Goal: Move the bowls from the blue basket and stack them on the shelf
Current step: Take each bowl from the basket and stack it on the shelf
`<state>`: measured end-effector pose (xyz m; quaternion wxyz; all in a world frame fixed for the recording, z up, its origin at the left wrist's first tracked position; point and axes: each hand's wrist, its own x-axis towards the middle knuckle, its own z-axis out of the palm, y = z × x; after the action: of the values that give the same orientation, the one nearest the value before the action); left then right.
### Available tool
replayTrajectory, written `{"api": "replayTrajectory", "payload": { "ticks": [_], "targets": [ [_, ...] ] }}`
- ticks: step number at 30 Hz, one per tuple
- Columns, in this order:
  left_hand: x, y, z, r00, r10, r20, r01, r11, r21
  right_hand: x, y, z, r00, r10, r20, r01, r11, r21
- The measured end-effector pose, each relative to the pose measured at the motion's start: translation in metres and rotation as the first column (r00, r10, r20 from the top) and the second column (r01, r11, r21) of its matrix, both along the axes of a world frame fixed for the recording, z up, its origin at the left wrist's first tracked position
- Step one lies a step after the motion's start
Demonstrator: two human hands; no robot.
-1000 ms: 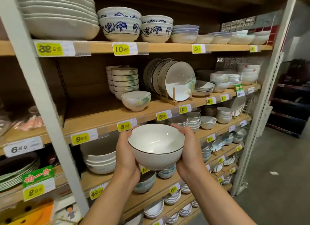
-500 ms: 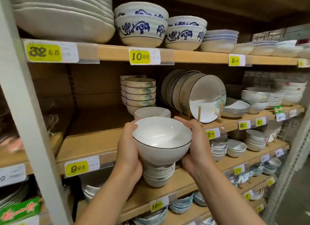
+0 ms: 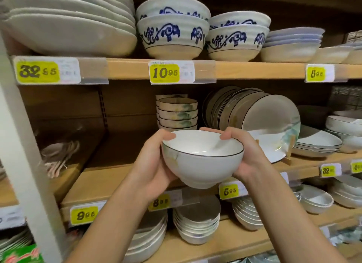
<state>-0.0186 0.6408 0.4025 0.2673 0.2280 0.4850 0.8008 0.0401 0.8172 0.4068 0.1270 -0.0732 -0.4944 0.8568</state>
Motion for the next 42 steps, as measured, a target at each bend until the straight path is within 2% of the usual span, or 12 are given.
{"api": "replayTrajectory", "payload": {
  "ticks": [3,6,10,14,18,20,23,28,32,37,40,42],
  "targets": [
    [-0.004,0.011,0.009,0.998,-0.044,0.055,0.046,0.998,-0.044,-0.009,0.014,0.006,0.994,0.099,0.04,-0.1,0.995,0.002],
    [0.0,0.025,0.008,0.996,0.083,0.022,-0.082,0.996,-0.038,-0.013,0.022,0.012,0.991,0.126,0.05,-0.127,0.992,0.015],
    [0.005,0.036,0.01,0.961,0.277,0.007,-0.277,0.959,0.057,-0.012,0.02,0.01,0.993,-0.047,-0.105,0.049,0.999,0.008],
    [0.013,0.046,0.011,0.925,0.38,0.031,-0.38,0.913,0.149,0.005,-0.003,-0.016,0.91,-0.205,-0.361,0.257,0.961,0.101],
    [0.022,0.057,-0.001,0.904,0.428,0.014,-0.426,0.894,0.143,0.006,-0.019,-0.026,0.916,-0.231,-0.328,0.284,0.951,0.124],
    [0.025,0.056,-0.005,0.884,0.466,-0.043,-0.458,0.88,0.122,0.0,-0.01,-0.018,0.93,-0.243,-0.274,0.254,0.967,0.004],
    [0.02,0.052,0.001,0.916,0.388,-0.105,-0.38,0.921,0.088,-0.003,0.012,-0.003,0.968,-0.13,-0.215,0.105,0.987,-0.124],
    [0.009,0.045,0.026,0.997,0.072,-0.03,-0.07,0.995,0.066,-0.013,0.035,0.016,0.984,0.144,-0.106,-0.148,0.988,-0.037],
    [0.008,0.05,0.022,0.994,0.107,-0.014,-0.105,0.989,0.105,-0.018,0.039,0.024,0.972,0.224,-0.069,-0.222,0.975,0.025],
    [0.01,0.06,0.016,0.959,0.282,-0.028,-0.276,0.951,0.142,-0.012,0.033,0.008,0.952,-0.201,-0.23,0.207,0.978,0.005],
    [0.017,0.069,0.013,0.902,0.417,-0.116,-0.401,0.906,0.136,-0.006,0.011,-0.007,0.926,-0.177,-0.333,0.233,0.963,0.138],
    [0.022,0.074,0.007,0.885,0.437,-0.157,-0.414,0.896,0.16,-0.01,0.002,-0.01,0.921,-0.21,-0.329,0.265,0.955,0.131]
  ]
}}
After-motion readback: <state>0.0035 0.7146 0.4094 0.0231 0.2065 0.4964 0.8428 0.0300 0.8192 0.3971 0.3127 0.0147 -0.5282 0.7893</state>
